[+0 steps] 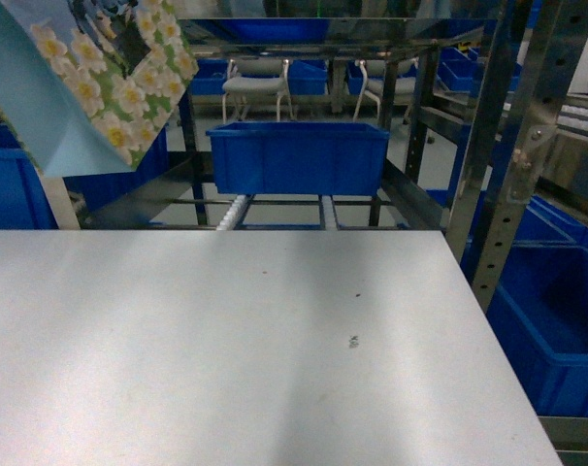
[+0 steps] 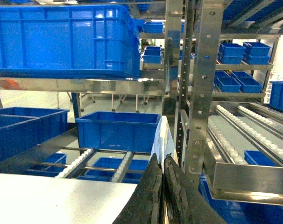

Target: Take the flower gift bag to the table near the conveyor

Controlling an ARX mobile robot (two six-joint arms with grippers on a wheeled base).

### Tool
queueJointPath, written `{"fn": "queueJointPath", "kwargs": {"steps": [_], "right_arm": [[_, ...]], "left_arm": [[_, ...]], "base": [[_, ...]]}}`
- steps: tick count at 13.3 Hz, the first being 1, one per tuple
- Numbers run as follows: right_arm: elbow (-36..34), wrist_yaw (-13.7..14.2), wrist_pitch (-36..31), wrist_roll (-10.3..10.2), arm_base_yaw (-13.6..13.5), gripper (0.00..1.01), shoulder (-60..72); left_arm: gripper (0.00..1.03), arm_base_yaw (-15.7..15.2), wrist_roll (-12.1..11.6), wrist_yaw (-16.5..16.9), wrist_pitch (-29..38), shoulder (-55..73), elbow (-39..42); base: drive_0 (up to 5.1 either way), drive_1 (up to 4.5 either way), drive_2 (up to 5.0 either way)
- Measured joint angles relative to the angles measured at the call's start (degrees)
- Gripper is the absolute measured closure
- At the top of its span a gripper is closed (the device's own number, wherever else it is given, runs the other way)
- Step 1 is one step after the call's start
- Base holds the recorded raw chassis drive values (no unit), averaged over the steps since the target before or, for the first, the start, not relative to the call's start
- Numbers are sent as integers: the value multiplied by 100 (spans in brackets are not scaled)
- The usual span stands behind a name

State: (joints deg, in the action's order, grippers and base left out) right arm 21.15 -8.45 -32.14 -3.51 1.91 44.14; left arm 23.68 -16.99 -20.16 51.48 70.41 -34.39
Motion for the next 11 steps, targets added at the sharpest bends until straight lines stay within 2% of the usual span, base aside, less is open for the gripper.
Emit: {"fn": "queueJointPath", "kwargs": {"steps": [11], "right_arm": [[0,-2,-17,0,0,98,0]], "left_arm": [[101,4,-2,0,-4,-2,0]], "base": [[-501,244,244]]}}
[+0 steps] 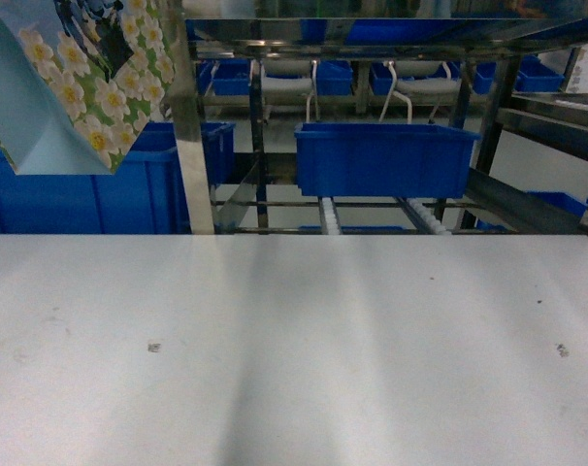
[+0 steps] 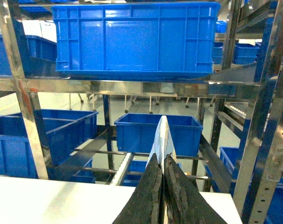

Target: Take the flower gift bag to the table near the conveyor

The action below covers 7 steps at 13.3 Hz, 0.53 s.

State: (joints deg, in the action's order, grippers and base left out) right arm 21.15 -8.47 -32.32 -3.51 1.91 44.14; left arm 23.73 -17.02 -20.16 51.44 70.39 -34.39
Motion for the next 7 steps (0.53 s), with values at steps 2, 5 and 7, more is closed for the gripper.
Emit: {"fn": "queueJointPath", "kwargs": {"steps": [2,5,7], "right_arm": [[0,2,-28,0,2,98,-7],[0,2,-7,0,0,98,0],[0,2,-11,0,2,98,0]], "left_arm": [[101,2,2,4,24,2,0],[101,0,0,0,-2,2,0],[101,4,2,4,4,2,0]], "base": [[-504,241,241],[-495,250,250],[-503,243,243]]}}
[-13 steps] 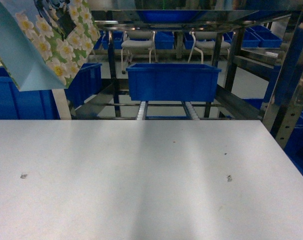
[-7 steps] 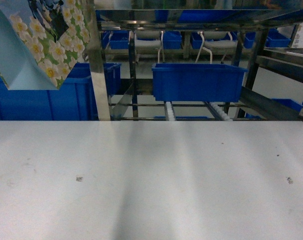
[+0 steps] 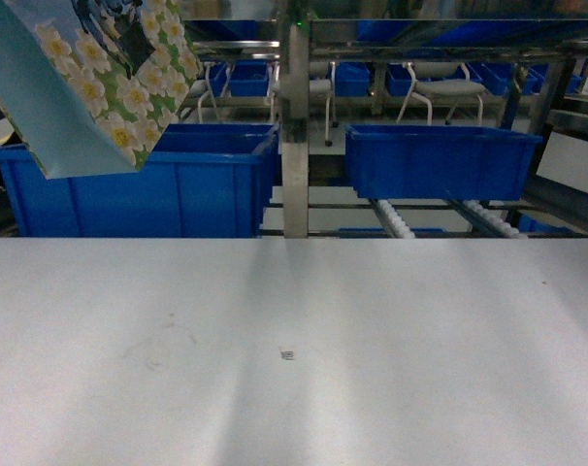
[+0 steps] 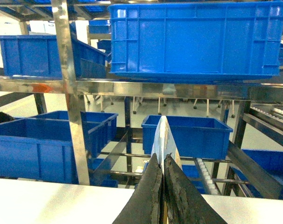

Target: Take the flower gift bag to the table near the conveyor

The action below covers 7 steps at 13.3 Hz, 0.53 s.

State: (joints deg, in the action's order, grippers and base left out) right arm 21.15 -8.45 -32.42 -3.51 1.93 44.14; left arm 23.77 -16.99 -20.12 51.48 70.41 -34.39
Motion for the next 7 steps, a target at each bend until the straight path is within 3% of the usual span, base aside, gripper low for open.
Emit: {"fn": "queueJointPath", "kwargs": {"steps": [7], "right_arm": [[0,-13,15,2,0,98,0]], "left_arm": [[101,-9,-2,0,4,0,0]], "base": [[0,0,0]]}}
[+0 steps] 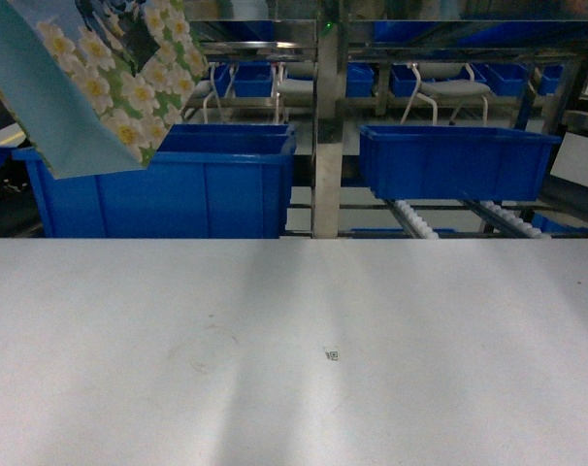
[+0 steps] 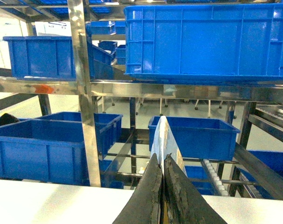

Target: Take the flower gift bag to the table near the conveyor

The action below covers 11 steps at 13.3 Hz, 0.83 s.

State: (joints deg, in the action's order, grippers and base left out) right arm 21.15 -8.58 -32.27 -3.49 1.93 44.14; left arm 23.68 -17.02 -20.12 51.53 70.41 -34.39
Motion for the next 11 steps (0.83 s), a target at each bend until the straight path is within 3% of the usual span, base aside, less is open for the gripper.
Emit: {"fn": "queueJointPath", "kwargs": {"steps": [5,6,8,11], "right_arm": [[0,-9,20,-7,2,98,0],[0,-166,-111,-17,0,98,166],[0,-459,-688,-37,39,98,848],[20,-743,-2024,4,304,98,2494]], "left_arm": [[101,0,0,-2,0,0,0],[101,0,0,-2,0,0,0],[101,0,2,-4,0,0,0],[101,0,0,-4,0,0,0]], "base": [[0,0,0],[0,0,0],[0,0,0],[0,0,0]]}}
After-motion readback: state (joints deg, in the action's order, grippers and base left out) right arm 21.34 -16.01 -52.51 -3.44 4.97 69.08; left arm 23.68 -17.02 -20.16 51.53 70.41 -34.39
